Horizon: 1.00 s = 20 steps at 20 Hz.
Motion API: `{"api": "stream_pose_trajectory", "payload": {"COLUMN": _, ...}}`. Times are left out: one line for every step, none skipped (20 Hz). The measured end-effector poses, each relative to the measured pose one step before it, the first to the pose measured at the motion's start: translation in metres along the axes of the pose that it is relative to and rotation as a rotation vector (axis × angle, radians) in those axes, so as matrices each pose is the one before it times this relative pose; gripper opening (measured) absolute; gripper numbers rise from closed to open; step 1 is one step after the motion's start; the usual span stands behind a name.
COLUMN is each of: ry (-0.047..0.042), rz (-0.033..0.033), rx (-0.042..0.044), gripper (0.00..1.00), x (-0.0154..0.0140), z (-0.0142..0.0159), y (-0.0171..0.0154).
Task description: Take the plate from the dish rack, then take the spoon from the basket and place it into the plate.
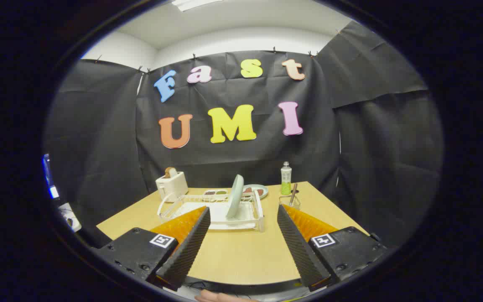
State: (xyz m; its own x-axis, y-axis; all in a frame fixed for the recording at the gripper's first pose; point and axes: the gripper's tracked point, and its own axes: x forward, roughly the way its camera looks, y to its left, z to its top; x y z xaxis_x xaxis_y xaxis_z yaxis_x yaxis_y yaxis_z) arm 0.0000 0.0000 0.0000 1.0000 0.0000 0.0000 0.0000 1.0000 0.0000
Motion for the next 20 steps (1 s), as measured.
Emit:
{"api": "stream_pose_trajectory", "payload": {"ry": -0.00147, "rz": -0.00406, "rx": -0.00415, "gripper": 1.0, "x": 0.00085, "z": -0.00076, "y": -0.0003}}
{"api": "stream_pose_trajectory", "payload": {"ry": -0.00018, "rz": -0.00079, "rx": -0.00266, "gripper": 1.0, "x": 0.00075, "z": -0.00078, "y": 0.00122}}
{"api": "stream_pose_trajectory", "payload": {"ry": -0.00005, "rz": -0.00527, "rx": -0.00532, "gripper": 1.0, "x": 0.00048, "z": -0.00058, "y": -0.00091}}
{"api": "stream_pose_trajectory", "payload": {"ry": -0.00176, "rz": -0.00419, "rx": -0.00683, "gripper": 1.0, "x": 0.00059, "z": -0.00023, "y": -0.00091}}
{"api": "stream_pose_trajectory", "payload": {"ry": -0.00129, "rz": -0.0026, "rx": -0.00741, "gripper": 1.0, "x": 0.00021, "z": -0.0012, "y": 0.00056}}
{"api": "stream_pose_trajectory", "payload": {"ry": 0.00027, "rz": -0.00113, "rx": -0.0044, "gripper": 1.0, "x": 0.00047, "z": -0.00171, "y": 0.00041}}
{"api": "stream_pose_trajectory", "payload": {"ry": -0.00023, "rz": 0.00294, "rx": -0.00436, "gripper": 1.0, "x": 0.00005, "z": -0.00041, "y": 0.00142}}
{"api": "stream_pose_trajectory", "payload": {"ry": -0.00342, "rz": 0.00312, "rx": -0.00209, "gripper": 1.0, "x": -0.00073, "z": 0.00021, "y": 0.002}}
{"api": "stream_pose_trajectory", "payload": {"ry": -0.00181, "rz": 0.00078, "rx": -0.00271, "gripper": 1.0, "x": -0.00024, "z": 0.00032, "y": 0.00116}}
{"api": "stream_pose_trajectory", "payload": {"ry": -0.0027, "rz": 0.00043, "rx": -0.00363, "gripper": 1.0, "x": 0.00075, "z": -0.00016, "y": 0.0008}}
{"api": "stream_pose_trajectory", "payload": {"ry": -0.00425, "rz": -0.0001, "rx": -0.00254, "gripper": 1.0, "x": -0.00044, "z": 0.00133, "y": 0.00058}}
{"api": "stream_pose_trajectory", "payload": {"ry": -0.0034, "rz": 0.00018, "rx": -0.00187, "gripper": 1.0, "x": -0.00052, "z": -0.00009, "y": -0.00036}}
{"api": "stream_pose_trajectory", "payload": {"ry": -0.00216, "rz": 0.00121, "rx": -0.00096, "gripper": 1.0, "x": -0.00008, "z": 0.00093, "y": 0.00139}}
{"api": "stream_pose_trajectory", "payload": {"ry": 0.00216, "rz": 0.00092, "rx": -0.00244, "gripper": 1.0, "x": 0.00204, "z": -0.00097, "y": 0.0009}}
{"api": "stream_pose_trajectory", "payload": {"ry": 0.0023, "rz": -0.00002, "rx": -0.00431, "gripper": 1.0, "x": 0.00135, "z": 0.00077, "y": 0.00107}}
{"api": "stream_pose_trajectory", "payload": {"ry": -0.00244, "rz": -0.00358, "rx": -0.00558, "gripper": 1.0, "x": 0.00201, "z": 0.00203, "y": -0.00014}}
{"api": "stream_pose_trajectory", "payload": {"ry": -0.0036, "rz": -0.01238, "rx": -0.00742, "gripper": 1.0, "x": 0.00367, "z": 0.00459, "y": -0.00137}}
{"api": "stream_pose_trajectory", "payload": {"ry": -0.00809, "rz": -0.00722, "rx": -0.01, "gripper": 1.0, "x": 0.00431, "z": 0.00475, "y": -0.00019}}
{"api": "stream_pose_trajectory", "payload": {"ry": -0.00206, "rz": -0.00225, "rx": -0.0133, "gripper": 1.0, "x": 0.0052, "z": 0.00479, "y": 0.00196}}
{"api": "stream_pose_trajectory", "payload": {"ry": 0.00307, "rz": -0.00548, "rx": -0.00792, "gripper": 1.0, "x": 0.00665, "z": 0.00448, "y": 0.00059}}
